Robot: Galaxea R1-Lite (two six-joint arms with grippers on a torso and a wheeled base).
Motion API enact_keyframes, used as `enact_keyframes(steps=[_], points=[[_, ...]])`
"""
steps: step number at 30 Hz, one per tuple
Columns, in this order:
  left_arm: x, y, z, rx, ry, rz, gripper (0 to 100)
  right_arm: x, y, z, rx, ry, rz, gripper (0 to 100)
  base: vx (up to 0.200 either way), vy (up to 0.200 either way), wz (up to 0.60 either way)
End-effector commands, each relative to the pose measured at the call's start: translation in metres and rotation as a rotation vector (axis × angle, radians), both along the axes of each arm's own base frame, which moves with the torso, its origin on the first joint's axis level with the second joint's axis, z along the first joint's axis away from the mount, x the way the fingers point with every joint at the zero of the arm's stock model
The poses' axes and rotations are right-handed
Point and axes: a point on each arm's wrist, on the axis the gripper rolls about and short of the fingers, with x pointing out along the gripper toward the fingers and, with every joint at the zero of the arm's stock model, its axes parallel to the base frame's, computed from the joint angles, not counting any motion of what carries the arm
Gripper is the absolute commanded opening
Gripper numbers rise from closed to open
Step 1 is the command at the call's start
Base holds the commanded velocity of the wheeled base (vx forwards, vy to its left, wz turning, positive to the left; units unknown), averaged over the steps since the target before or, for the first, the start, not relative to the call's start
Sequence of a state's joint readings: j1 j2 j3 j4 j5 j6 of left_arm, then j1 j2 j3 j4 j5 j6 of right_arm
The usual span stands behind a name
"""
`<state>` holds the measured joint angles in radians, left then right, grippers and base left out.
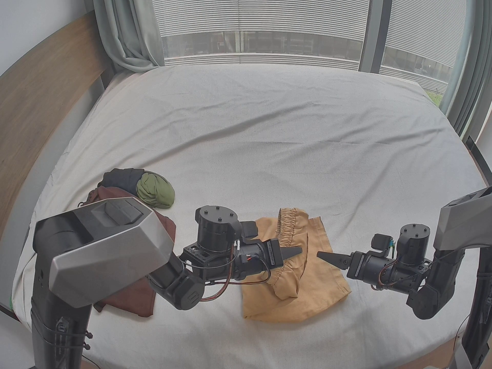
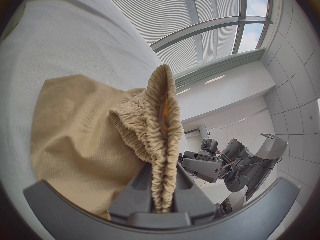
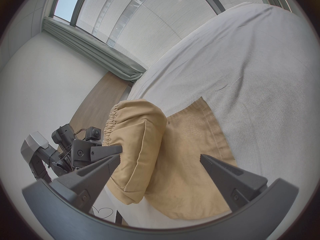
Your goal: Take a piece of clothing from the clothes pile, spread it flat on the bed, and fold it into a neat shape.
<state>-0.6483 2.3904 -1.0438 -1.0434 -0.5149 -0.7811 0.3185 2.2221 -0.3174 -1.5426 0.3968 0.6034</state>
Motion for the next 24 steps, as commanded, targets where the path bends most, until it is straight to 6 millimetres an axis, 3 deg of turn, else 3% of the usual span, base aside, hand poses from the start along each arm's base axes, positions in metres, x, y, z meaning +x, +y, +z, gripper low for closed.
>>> enact_keyframes(steps=[1, 3, 4, 16, 24], points=[[0.001, -0.003, 0.0, -0.009, 0.003, -0.001, 0, 0.0, 0.0, 0.0, 0.001, 0.001, 0.001, 100, 0.0, 0.0, 0.0], [0.001, -0.004, 0.001, -0.013, 0.006, -0.001, 0, 0.0, 0.0, 0.0, 0.001, 0.001, 0.001, 100, 0.0, 0.0, 0.0], [0.001, -0.006, 0.002, -0.02, 0.013, -0.002, 100, 0.0, 0.001, -0.001, -0.001, 0.001, 0.003, 100, 0.0, 0.0, 0.0], [0.003, -0.003, 0.0, -0.023, -0.013, 0.071, 100, -0.001, 0.001, -0.002, -0.004, 0.01, 0.004, 100, 0.0, 0.0, 0.0], [-0.008, 0.033, 0.001, 0.016, -0.02, 0.117, 100, -0.005, 0.003, -0.005, -0.011, 0.026, 0.016, 100, 0.0, 0.0, 0.0]])
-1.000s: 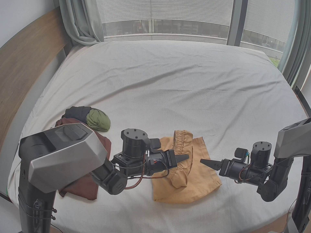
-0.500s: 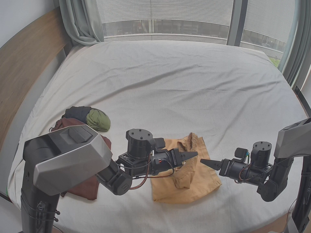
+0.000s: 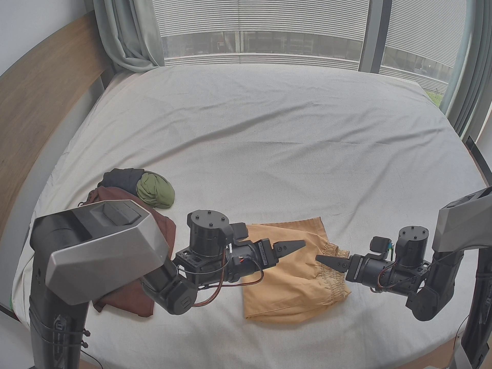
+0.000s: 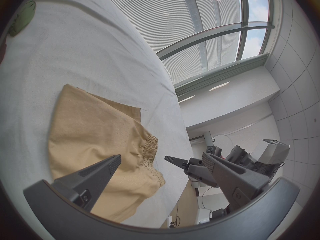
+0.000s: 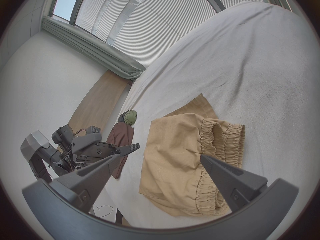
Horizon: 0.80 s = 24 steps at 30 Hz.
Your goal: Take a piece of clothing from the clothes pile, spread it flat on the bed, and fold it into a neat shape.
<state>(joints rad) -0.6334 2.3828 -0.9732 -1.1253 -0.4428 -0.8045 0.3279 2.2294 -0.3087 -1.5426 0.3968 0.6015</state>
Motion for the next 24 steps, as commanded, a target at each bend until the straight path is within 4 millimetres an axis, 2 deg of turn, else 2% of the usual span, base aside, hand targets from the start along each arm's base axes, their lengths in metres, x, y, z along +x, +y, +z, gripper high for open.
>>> enact_keyframes(steps=[1, 6, 8, 9, 13, 14, 15, 18, 19, 21, 22, 24], points=[[-0.005, 0.021, 0.004, 0.023, -0.014, 0.026, 100, -0.002, 0.001, -0.002, -0.004, 0.012, 0.006, 100, 0.0, 0.0, 0.0], [-0.012, 0.05, 0.002, 0.081, -0.055, 0.055, 100, -0.007, 0.005, -0.003, -0.009, 0.021, 0.025, 100, 0.0, 0.0, 0.0], [-0.016, 0.064, 0.006, 0.084, -0.065, 0.081, 100, -0.01, 0.008, -0.003, -0.011, 0.025, 0.04, 100, 0.0, 0.0, 0.0], [-0.016, 0.064, 0.006, 0.084, -0.065, 0.081, 100, -0.01, 0.008, -0.003, -0.011, 0.025, 0.04, 100, 0.0, 0.0, 0.0], [-0.022, 0.094, 0.012, 0.109, -0.116, 0.127, 100, -0.015, 0.013, -0.003, -0.017, 0.027, 0.055, 100, 0.0, 0.0, 0.0], [-0.023, 0.095, 0.011, 0.111, -0.117, 0.128, 100, -0.015, 0.013, -0.003, -0.018, 0.027, 0.054, 100, 0.0, 0.0, 0.0], [-0.025, 0.11, 0.014, 0.135, -0.152, 0.147, 100, -0.016, 0.015, -0.004, -0.025, 0.031, 0.051, 100, 0.0, 0.0, 0.0], [-0.03, 0.124, 0.015, 0.157, -0.188, 0.166, 100, -0.017, 0.016, -0.004, -0.027, 0.031, 0.055, 100, 0.0, 0.0, 0.0], [-0.033, 0.14, 0.016, 0.167, -0.224, 0.196, 100, -0.017, 0.017, -0.005, -0.029, 0.036, 0.057, 100, 0.0, 0.0, 0.0], [-0.035, 0.145, 0.017, 0.169, -0.236, 0.205, 100, -0.018, 0.017, -0.005, -0.029, 0.036, 0.058, 100, 0.0, 0.0, 0.0], [-0.039, 0.159, 0.017, 0.179, -0.265, 0.225, 100, -0.018, 0.017, -0.005, -0.029, 0.037, 0.058, 100, 0.0, 0.0, 0.0], [-0.043, 0.171, 0.016, 0.193, -0.291, 0.239, 100, -0.017, 0.017, -0.005, -0.029, 0.037, 0.058, 100, 0.0, 0.0, 0.0]])
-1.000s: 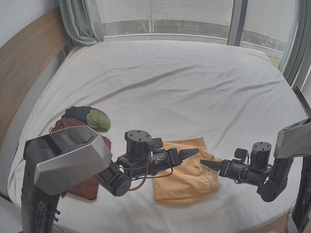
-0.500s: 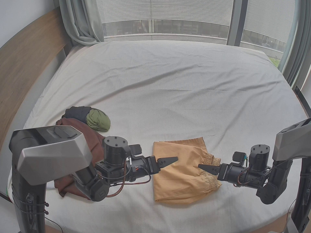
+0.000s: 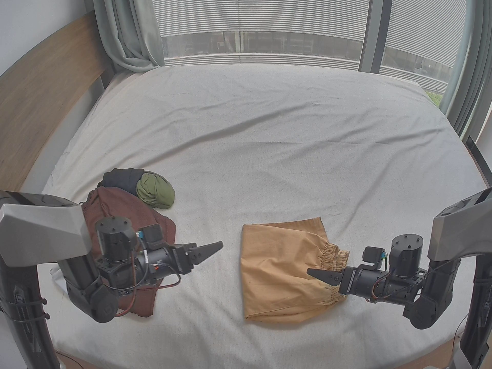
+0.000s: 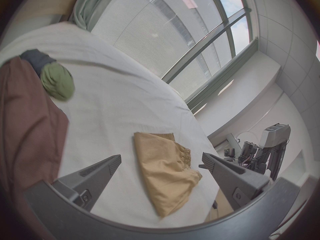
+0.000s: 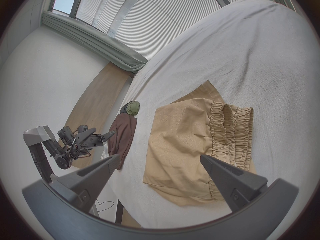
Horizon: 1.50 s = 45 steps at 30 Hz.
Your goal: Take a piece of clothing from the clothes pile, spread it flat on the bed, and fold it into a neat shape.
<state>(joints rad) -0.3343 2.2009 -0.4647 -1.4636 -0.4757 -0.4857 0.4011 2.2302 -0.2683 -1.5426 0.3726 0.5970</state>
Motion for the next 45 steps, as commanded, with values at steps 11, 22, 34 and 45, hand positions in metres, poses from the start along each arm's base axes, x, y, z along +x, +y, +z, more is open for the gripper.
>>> enact_keyframes(steps=[11, 22, 34, 45], points=[[-0.017, 0.06, -0.008, 0.206, -0.138, 0.055, 100, -0.001, 0.001, -0.007, -0.014, 0.022, 0.001, 100, 0.0, 0.0, 0.0], [-0.037, 0.067, -0.017, 0.338, -0.158, 0.01, 100, -0.003, -0.005, -0.03, -0.074, 0.088, -0.021, 100, 0.0, 0.0, 0.0], [-0.037, 0.066, -0.02, 0.341, -0.152, 0.003, 100, 0.003, -0.023, -0.043, -0.121, 0.106, -0.066, 100, 0.0, 0.0, 0.0], [-0.039, 0.064, -0.024, 0.343, -0.135, -0.008, 100, 0.009, -0.042, -0.066, -0.187, 0.131, -0.099, 100, 0.0, 0.0, 0.0]])
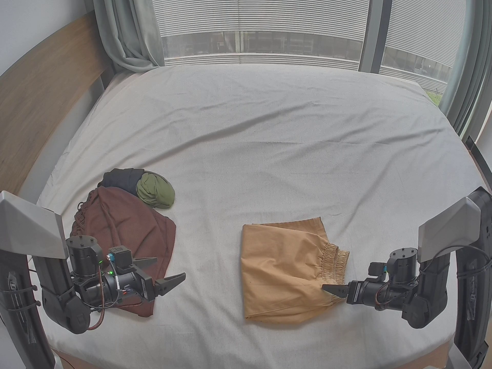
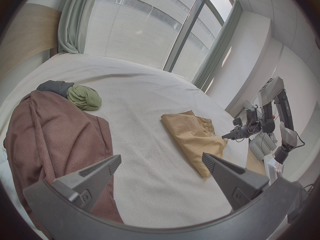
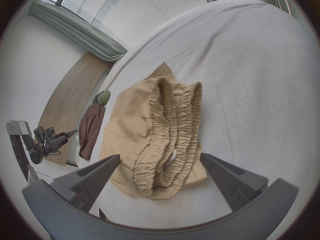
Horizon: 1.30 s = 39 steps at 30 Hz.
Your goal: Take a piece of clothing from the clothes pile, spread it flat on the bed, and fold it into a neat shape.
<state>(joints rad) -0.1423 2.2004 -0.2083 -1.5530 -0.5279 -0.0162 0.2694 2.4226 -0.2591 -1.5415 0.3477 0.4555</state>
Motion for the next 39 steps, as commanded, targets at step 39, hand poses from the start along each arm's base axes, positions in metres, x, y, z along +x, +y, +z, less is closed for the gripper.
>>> enact_keyframes(steps=[39], points=[[-0.004, -0.004, -0.01, 0.012, 0.042, -0.021, 100, 0.014, 0.035, -0.02, 0.087, 0.045, -0.002, 100, 0.0, 0.0, 0.0]])
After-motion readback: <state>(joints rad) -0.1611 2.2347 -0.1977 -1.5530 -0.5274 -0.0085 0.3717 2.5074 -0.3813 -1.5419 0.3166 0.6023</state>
